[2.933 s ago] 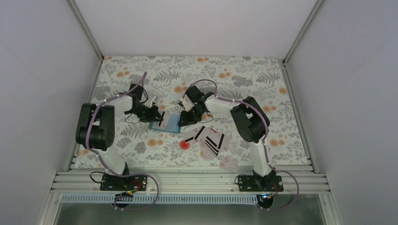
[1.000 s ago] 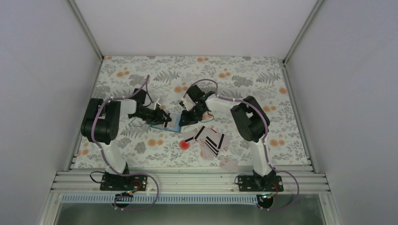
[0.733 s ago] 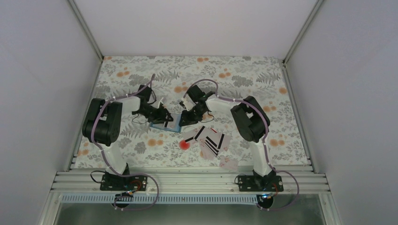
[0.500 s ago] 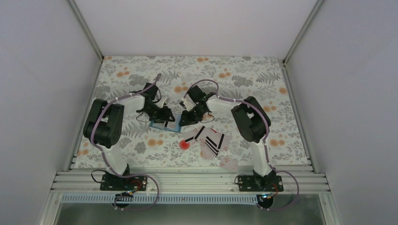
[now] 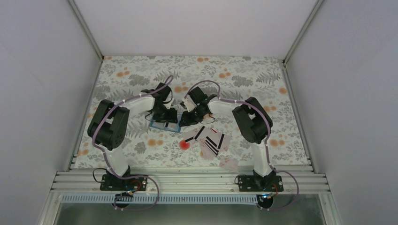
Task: Put the credit cards into the card holder
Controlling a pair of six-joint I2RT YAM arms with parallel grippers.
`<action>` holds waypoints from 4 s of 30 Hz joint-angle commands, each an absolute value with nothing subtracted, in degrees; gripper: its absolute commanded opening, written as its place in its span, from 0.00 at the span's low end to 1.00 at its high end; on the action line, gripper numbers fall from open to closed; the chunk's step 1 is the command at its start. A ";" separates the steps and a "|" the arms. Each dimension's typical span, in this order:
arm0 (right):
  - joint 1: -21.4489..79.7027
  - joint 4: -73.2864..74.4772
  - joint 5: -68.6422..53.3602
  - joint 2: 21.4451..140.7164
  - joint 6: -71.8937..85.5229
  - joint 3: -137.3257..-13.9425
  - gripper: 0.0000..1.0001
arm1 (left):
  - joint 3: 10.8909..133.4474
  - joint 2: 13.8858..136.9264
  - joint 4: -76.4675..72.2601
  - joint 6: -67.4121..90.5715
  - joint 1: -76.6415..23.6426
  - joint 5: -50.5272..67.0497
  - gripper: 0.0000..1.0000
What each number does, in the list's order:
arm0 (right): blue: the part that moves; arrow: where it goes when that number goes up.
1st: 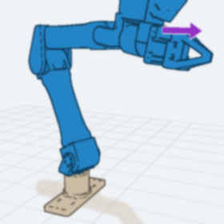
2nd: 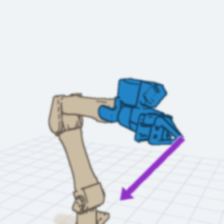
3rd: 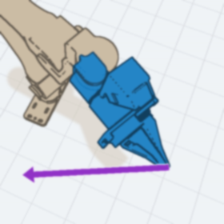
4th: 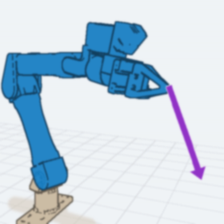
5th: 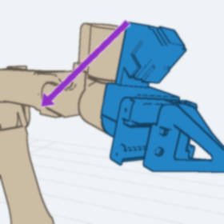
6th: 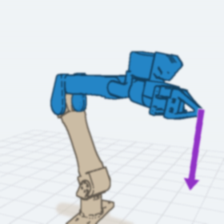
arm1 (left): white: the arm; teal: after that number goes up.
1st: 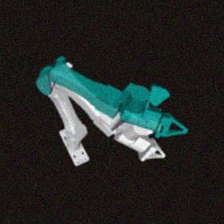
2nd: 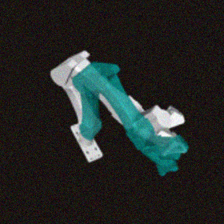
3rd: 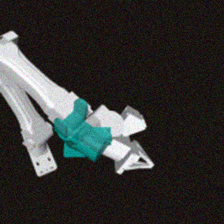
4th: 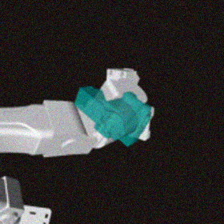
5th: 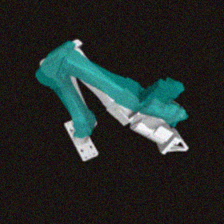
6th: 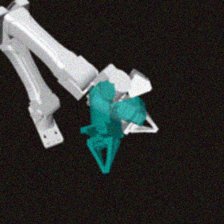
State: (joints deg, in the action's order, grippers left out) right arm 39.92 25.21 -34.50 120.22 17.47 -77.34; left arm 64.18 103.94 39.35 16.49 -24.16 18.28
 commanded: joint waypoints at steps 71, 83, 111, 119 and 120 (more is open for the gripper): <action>38.51 22.00 -30.77 111.67 23.05 -74.00 0.47 | 50.62 93.32 29.73 5.72 7.49 43.20 0.98; 39.60 19.75 -32.85 117.71 24.95 -74.75 0.47 | 49.57 99.55 28.29 4.41 7.34 49.17 0.94; 39.64 16.38 -33.85 121.09 26.06 -74.16 0.45 | 56.00 94.69 32.12 7.28 -2.30 56.38 0.91; 39.68 15.61 -33.45 120.79 26.56 -74.09 0.45 | 55.22 94.22 28.71 11.91 -9.91 55.18 0.90; 39.58 15.71 -33.18 120.64 26.38 -74.03 0.45 | 54.86 94.22 28.21 12.21 -10.54 54.73 0.91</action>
State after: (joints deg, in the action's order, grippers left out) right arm 39.00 16.43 -35.18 118.74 26.13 -74.48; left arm 55.29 95.37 30.79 9.89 -8.03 54.28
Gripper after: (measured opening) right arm 0.451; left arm 0.905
